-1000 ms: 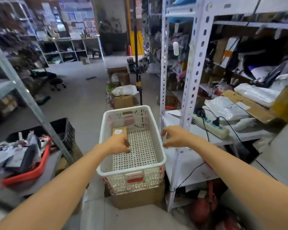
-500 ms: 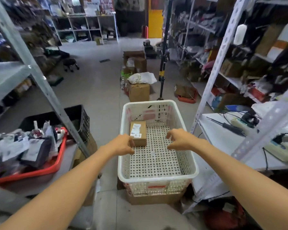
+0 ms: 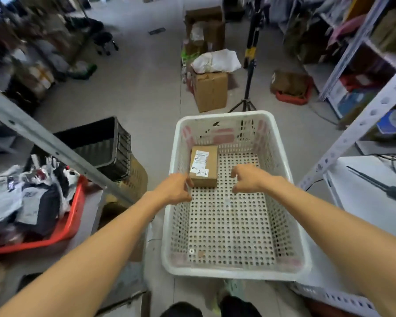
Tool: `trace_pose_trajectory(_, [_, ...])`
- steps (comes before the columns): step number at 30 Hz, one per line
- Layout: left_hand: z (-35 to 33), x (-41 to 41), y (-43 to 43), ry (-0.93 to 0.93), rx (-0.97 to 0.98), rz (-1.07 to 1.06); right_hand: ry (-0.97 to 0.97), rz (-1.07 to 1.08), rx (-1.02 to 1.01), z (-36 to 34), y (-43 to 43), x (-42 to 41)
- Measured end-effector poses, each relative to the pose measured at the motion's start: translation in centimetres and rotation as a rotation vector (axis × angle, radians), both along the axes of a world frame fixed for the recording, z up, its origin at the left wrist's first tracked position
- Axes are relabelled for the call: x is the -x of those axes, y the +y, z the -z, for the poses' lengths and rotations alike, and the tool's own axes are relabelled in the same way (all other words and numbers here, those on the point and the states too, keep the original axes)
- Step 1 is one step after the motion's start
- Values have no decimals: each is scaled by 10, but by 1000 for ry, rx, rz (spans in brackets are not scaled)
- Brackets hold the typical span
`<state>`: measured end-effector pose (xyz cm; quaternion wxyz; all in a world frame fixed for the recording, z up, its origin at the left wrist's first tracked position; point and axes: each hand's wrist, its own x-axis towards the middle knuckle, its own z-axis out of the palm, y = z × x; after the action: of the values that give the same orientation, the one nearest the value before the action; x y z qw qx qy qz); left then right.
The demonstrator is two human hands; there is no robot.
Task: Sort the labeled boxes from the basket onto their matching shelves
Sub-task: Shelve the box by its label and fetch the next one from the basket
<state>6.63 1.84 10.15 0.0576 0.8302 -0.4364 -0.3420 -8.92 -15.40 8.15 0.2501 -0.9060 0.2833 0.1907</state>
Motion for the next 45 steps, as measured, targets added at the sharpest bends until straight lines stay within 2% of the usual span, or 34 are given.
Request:
trace_pose_trajectory(9, [95, -12, -55, 59, -19, -98, 121, 27, -137, 105, -38, -14])
trace_pose_trajectory(16, [188, -26, -93, -55, -73, -97, 209, 84, -143, 190, -67, -20])
trace_pose_trajectory(18, [213, -33, -103, -69, -82, -115, 196, 102, -156, 215, -75, -31])
trace_pose_trajectory(21, [250, -44, -113, 30, -67, -196, 114, 170, -184, 252, -81, -55])
trace_pose_trajectory(24, [277, -52, -121, 55, -44, -295, -39, 369, -259, 284, -82, -89])
trace_pose_trajectory(28, [300, -60, -124, 54, -14, -346, -218, 653, -376, 315, -84, -140])
trace_pose_trajectory(31, [311, -61, -122, 52, 21, -414, -275, 811, -459, 332, -87, -178])
trace_pose_trajectory(37, [322, -56, -120, 61, 92, -432, -271, 873, -456, 353, -83, -201])
trace_pose_trajectory(45, [323, -66, -111, 50, 95, -440, -188, 941, -458, 346, -67, -137])
